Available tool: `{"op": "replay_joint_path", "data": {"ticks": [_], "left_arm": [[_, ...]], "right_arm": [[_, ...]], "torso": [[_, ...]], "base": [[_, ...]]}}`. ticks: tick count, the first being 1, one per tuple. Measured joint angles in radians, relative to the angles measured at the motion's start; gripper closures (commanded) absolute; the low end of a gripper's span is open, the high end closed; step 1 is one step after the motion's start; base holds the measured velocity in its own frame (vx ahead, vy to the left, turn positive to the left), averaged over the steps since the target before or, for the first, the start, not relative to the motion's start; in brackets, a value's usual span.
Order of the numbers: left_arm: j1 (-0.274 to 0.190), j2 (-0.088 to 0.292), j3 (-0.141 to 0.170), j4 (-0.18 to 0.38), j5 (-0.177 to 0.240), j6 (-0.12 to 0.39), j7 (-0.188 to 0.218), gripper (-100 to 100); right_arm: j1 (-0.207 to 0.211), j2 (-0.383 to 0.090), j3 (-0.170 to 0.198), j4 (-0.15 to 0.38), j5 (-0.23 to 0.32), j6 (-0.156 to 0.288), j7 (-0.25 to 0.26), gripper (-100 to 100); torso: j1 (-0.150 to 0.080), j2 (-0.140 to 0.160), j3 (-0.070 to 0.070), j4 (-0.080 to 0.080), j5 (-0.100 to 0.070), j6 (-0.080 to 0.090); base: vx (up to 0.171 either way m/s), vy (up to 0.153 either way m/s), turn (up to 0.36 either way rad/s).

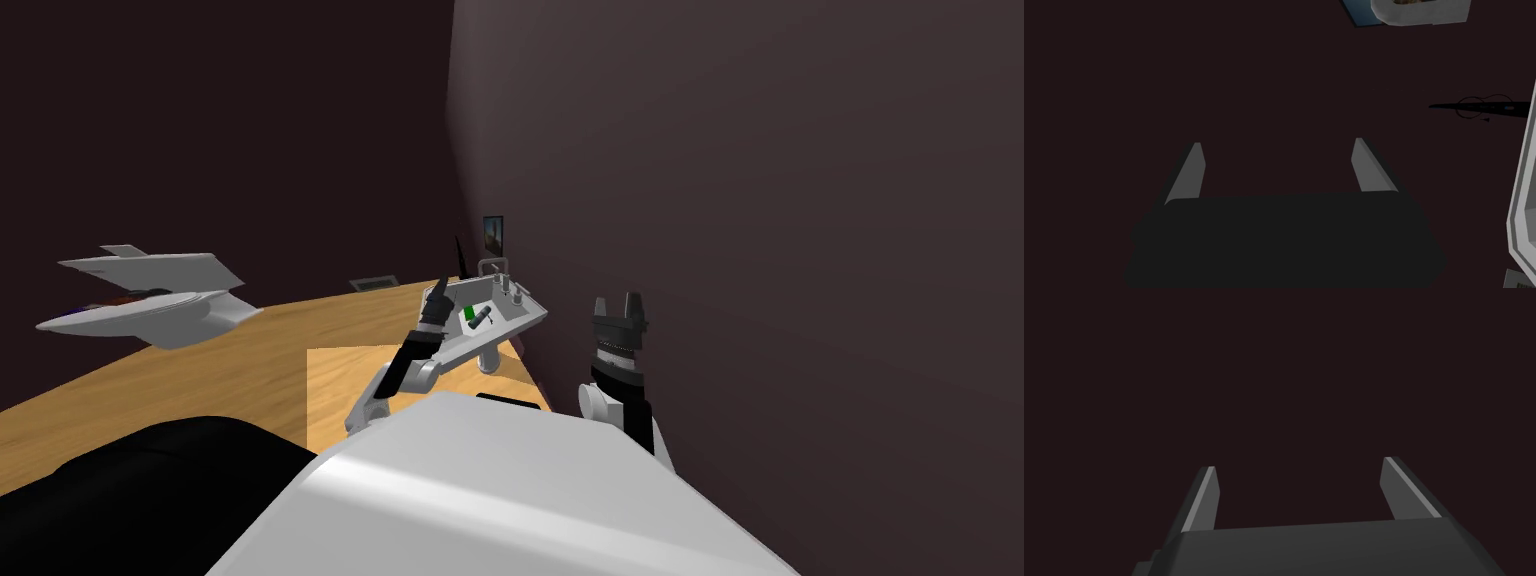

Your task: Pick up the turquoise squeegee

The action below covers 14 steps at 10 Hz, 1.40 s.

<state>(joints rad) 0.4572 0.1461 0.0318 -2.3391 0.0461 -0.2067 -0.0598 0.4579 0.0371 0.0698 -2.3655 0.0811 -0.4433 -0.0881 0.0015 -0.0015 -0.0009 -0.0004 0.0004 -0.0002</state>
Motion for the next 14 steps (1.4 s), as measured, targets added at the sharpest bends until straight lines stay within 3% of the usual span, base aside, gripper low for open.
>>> {"op": "replay_joint_path", "data": {"ticks": [14], "left_arm": [[-0.063, 0.093, 0.113, 0.115, 0.116, 0.397, 0.078, -100]], "right_arm": [[0.0, 0.0, 0.0, 0.0, 0.0, 0.0, 0.0, 0]], "torso": [[0.0, 0.0, 0.0, 0.0, 0.0, 0.0]], "base": [[0.02, 0.028, -0.136]]}}
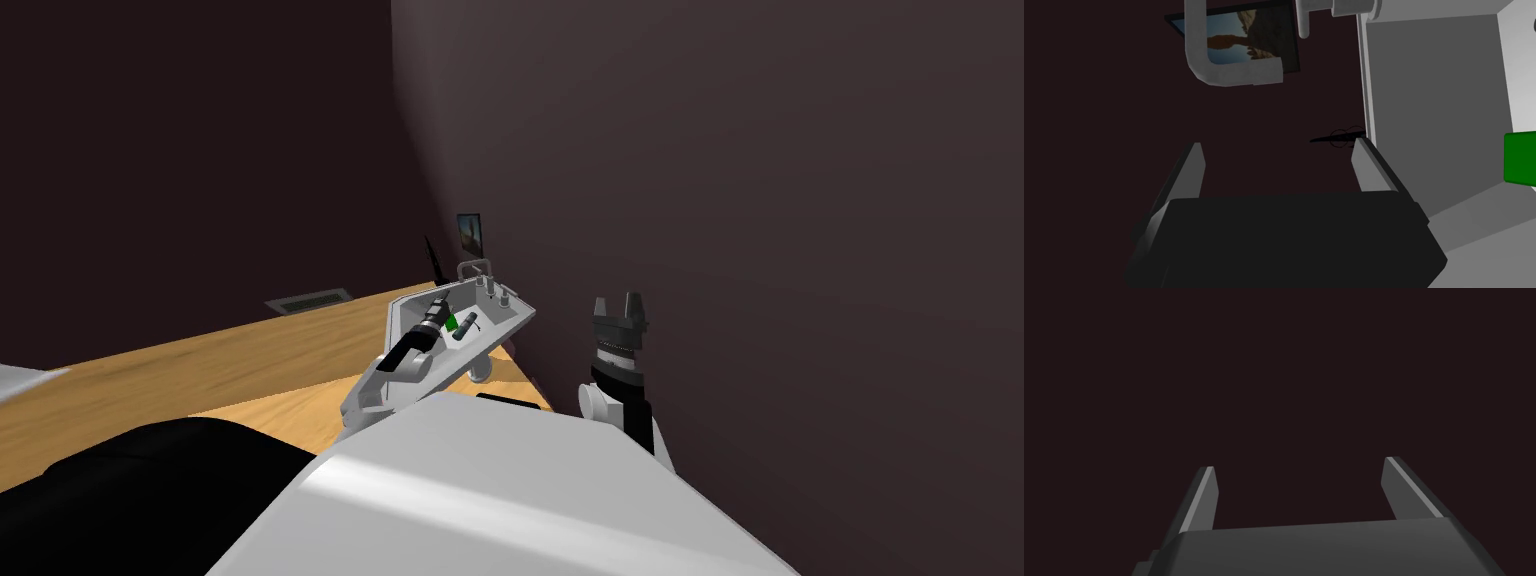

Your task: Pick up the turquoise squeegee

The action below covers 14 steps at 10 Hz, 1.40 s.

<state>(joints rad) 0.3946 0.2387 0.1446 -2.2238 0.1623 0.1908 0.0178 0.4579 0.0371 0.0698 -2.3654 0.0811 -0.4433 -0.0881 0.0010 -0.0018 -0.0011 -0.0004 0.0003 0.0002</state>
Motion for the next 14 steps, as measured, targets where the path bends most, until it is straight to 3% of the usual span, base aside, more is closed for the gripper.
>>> {"op": "replay_joint_path", "data": {"ticks": [14], "left_arm": [[-0.061, 0.042, 0.059, 0.096, 0.089, 0.349, 0.037, -100]], "right_arm": [[0.0, 0.0, 0.0, 0.0, 0.0, 0.0, 0.0, 0]], "torso": [[-0.001, 0.0, 0.0, 0.0, 0.0, -0.001]], "base": [[0.013, 0.022, -0.102]]}}
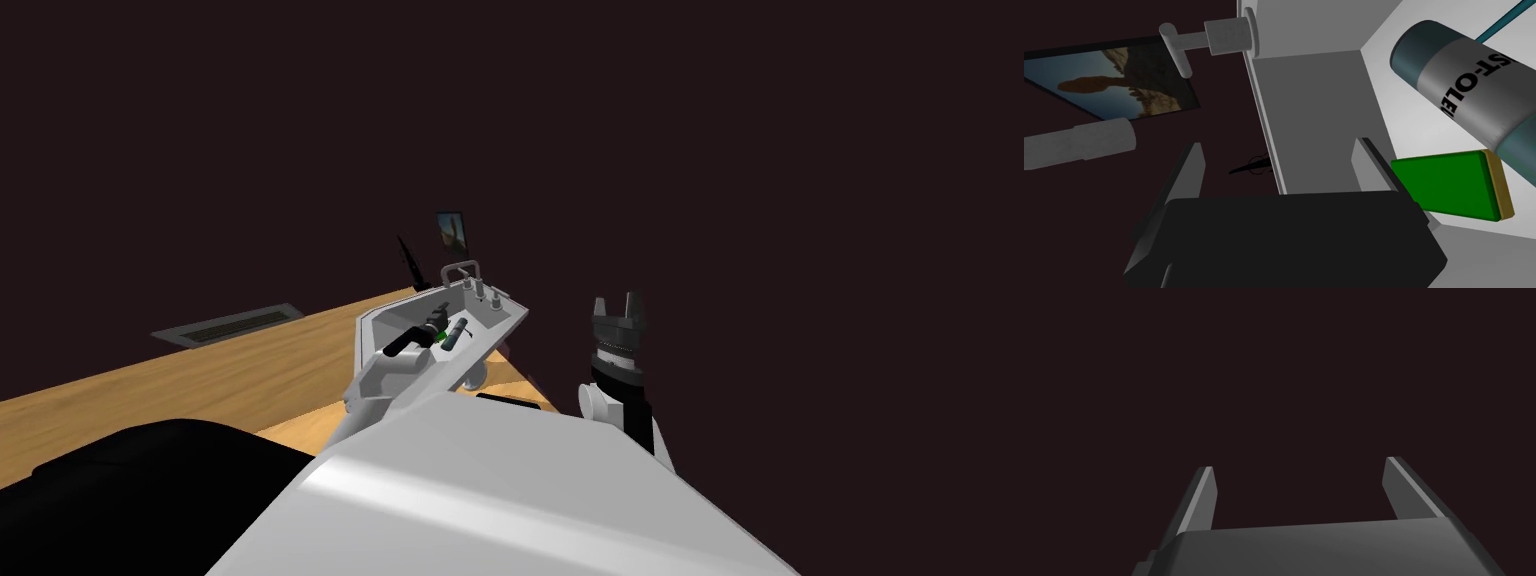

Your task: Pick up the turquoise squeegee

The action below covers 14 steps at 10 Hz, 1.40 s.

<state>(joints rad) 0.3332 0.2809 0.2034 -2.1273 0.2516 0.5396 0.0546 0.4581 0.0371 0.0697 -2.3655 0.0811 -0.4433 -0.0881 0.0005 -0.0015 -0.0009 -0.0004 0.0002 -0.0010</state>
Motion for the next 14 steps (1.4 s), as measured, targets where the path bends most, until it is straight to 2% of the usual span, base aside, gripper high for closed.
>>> {"op": "replay_joint_path", "data": {"ticks": [7, 9, 14], "left_arm": [[-0.049, 0.024, 0.025, 0.068, 0.052, 0.185, 0.014, -100], [-0.068, 0.038, 0.033, 0.103, 0.078, 0.244, 0.016, -100], [-0.09, 0.055, 0.041, 0.143, 0.111, 0.38, 0.019, -100]], "right_arm": [[0.0, 0.0, 0.0, 0.0, 0.0, 0.0, 0.0, 0], [0.0, 0.0, 0.0, 0.0, 0.0, 0.0, 0.0, 0], [0.0, 0.0, 0.0, 0.0, 0.0, 0.0, 0.0, 0]], "torso": [[0.0, 0.0, 0.0, 0.0, 0.0, 0.001], [0.001, -0.001, 0.0, 0.0, 0.0, 0.0], [0.0, 0.0, 0.0, 0.0, 0.0, 0.0]], "base": [[0.011, 0.021, -0.103], [0.014, 0.03, -0.13], [0.01, 0.017, -0.086]]}}
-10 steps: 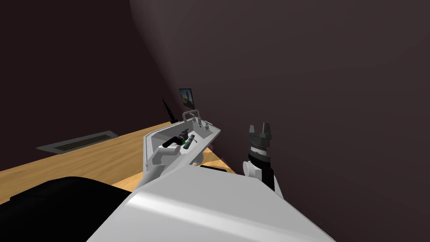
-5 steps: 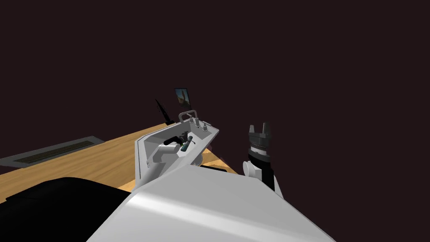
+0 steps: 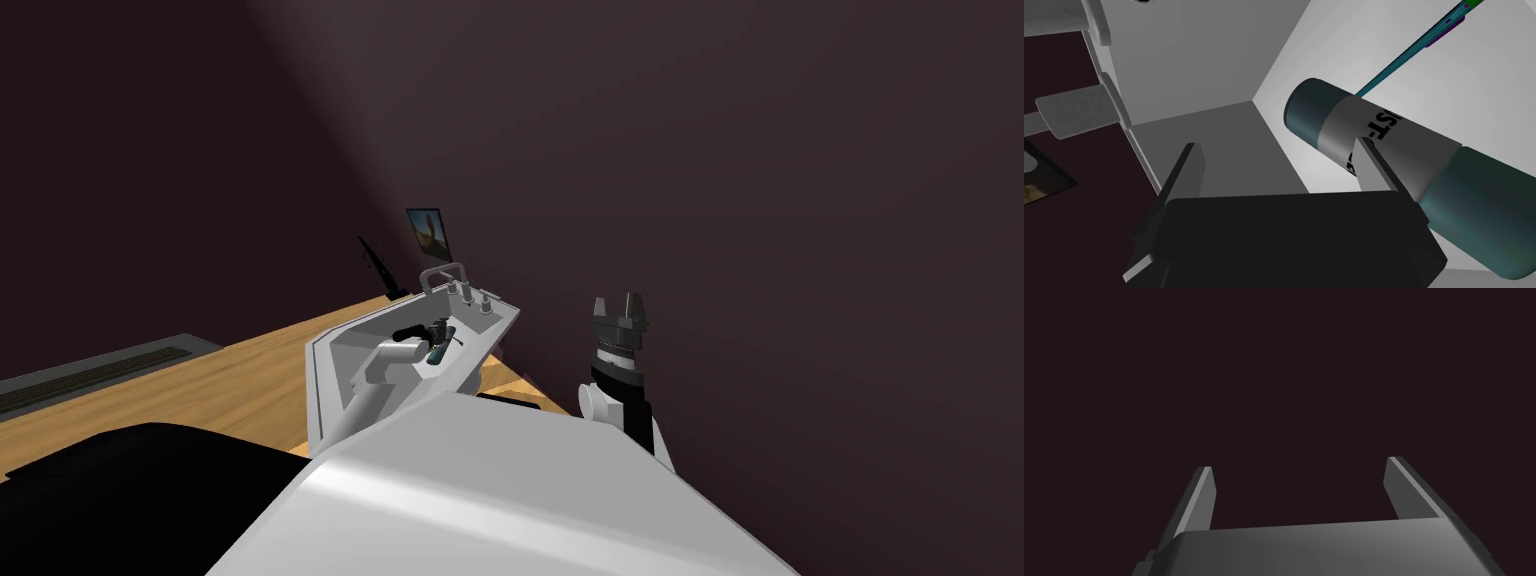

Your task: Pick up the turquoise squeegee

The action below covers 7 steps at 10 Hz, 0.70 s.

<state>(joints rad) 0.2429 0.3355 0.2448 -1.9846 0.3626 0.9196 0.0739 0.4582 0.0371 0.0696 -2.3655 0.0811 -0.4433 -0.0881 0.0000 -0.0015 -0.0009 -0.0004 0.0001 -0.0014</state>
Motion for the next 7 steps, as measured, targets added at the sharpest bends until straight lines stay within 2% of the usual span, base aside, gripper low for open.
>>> {"op": "replay_joint_path", "data": {"ticks": [7], "left_arm": [[-0.051, 0.033, 0.007, 0.082, 0.056, 0.175, -0.001, -100]], "right_arm": [[0.0, 0.0, 0.0, 0.0, 0.0, 0.0, 0.0, 0]], "torso": [[0.0, 0.0, 0.0, 0.0, 0.0, 0.0]], "base": [[0.009, 0.016, -0.079]]}}
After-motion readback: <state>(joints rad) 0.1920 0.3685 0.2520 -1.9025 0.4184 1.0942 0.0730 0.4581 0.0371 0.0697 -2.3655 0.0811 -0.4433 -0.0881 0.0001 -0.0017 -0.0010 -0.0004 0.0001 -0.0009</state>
